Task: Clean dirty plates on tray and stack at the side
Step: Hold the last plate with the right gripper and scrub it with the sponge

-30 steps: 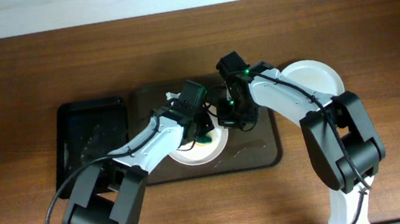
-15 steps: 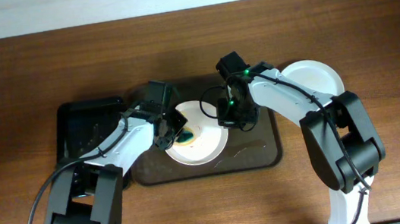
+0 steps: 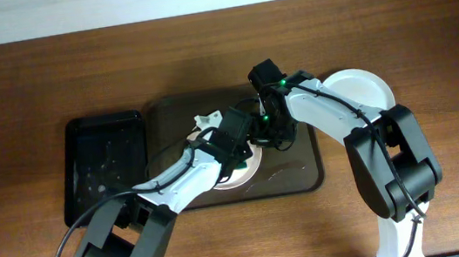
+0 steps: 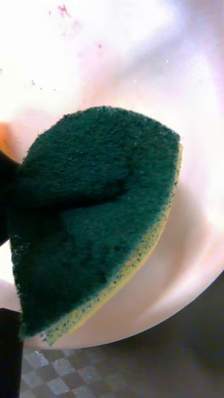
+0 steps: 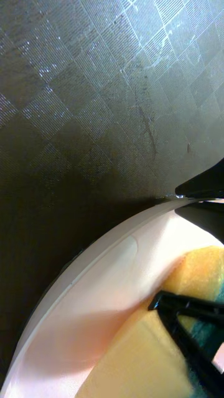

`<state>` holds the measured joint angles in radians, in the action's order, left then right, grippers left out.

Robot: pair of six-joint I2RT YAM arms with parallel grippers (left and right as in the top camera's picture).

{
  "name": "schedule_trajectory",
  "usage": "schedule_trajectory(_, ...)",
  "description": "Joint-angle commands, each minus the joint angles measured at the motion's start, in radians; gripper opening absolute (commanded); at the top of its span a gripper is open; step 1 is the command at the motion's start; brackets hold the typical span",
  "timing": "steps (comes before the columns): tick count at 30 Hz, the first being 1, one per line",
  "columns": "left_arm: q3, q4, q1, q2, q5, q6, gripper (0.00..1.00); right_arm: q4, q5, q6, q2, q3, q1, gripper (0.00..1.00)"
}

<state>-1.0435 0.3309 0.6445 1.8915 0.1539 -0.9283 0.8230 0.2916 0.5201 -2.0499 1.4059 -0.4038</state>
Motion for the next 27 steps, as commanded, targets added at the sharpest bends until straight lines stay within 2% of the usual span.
schedule_trajectory(1, 0.111, 0.072, -0.115, 0.143, -0.079, -0.025, 0.0, 0.004, -0.076, 0.012, -0.018, -0.015, 0.0, 0.04)
schedule_trajectory(2, 0.111, 0.101, -0.127, 0.143, -0.152, -0.036, 0.0, 0.004, -0.076, 0.012, -0.018, -0.015, 0.0, 0.04)
schedule_trajectory(3, 0.113, 0.156, -0.127, 0.143, -0.186, -0.1, 0.0, 0.004, -0.076, 0.012, -0.018, -0.015, 0.0, 0.04)
schedule_trajectory(4, 0.123, 0.239, -0.112, 0.143, -0.185, -0.214, 0.0, 0.004, -0.076, 0.012, -0.018, -0.015, 0.0, 0.04)
schedule_trajectory(8, 0.188, 0.239, -0.102, 0.142, -0.196, -0.429, 0.0, 0.003, -0.076, 0.012, -0.018, -0.015, 0.0, 0.04)
schedule_trajectory(10, 0.195, 0.204, -0.102, 0.142, -0.153, -0.462, 0.0, 0.003, -0.084, 0.012, -0.018, -0.015, 0.0, 0.04)
schedule_trajectory(12, 0.196, 0.134, -0.099, 0.143, -0.045, -0.404, 0.0, 0.0, -0.083, 0.012, -0.018, -0.015, 0.0, 0.04)
schedule_trajectory(13, 0.196, 0.077, -0.097, 0.143, -0.024, -0.32, 0.0, 0.0, -0.083, 0.012, -0.018, -0.015, 0.0, 0.04)
schedule_trajectory(14, 0.196, 0.007, -0.097, 0.143, -0.018, -0.228, 0.0, 0.0, -0.083, 0.012, -0.018, -0.015, 0.0, 0.04)
schedule_trajectory(16, 0.196, -0.189, -0.1, 0.143, 0.016, 0.06, 0.0, 0.0, -0.083, 0.012, -0.018, -0.015, 0.0, 0.04)
schedule_trajectory(18, 0.196, -0.256, -0.1, 0.143, 0.007, 0.214, 0.0, 0.001, -0.083, 0.012, -0.018, -0.015, 0.0, 0.04)
schedule_trajectory(20, 0.196, -0.209, -0.1, 0.143, -0.079, 0.245, 0.0, 0.001, -0.083, 0.012, -0.018, -0.015, 0.0, 0.04)
schedule_trajectory(21, 0.196, -0.133, -0.1, 0.143, -0.183, 0.188, 0.0, 0.0, -0.083, 0.012, -0.018, -0.015, 0.0, 0.04)
schedule_trajectory(23, 0.196, 0.028, -0.1, 0.143, -0.274, -0.056, 0.0, 0.0, -0.083, 0.012, -0.018, -0.015, 0.0, 0.04)
schedule_trajectory(25, 0.196, 0.153, -0.1, 0.142, -0.236, -0.269, 0.0, 0.001, -0.083, 0.012, -0.018, -0.015, 0.0, 0.04)
schedule_trajectory(27, 0.196, 0.191, -0.1, 0.14, -0.206, -0.348, 0.0, 0.004, -0.083, 0.012, -0.018, -0.015, 0.0, 0.04)
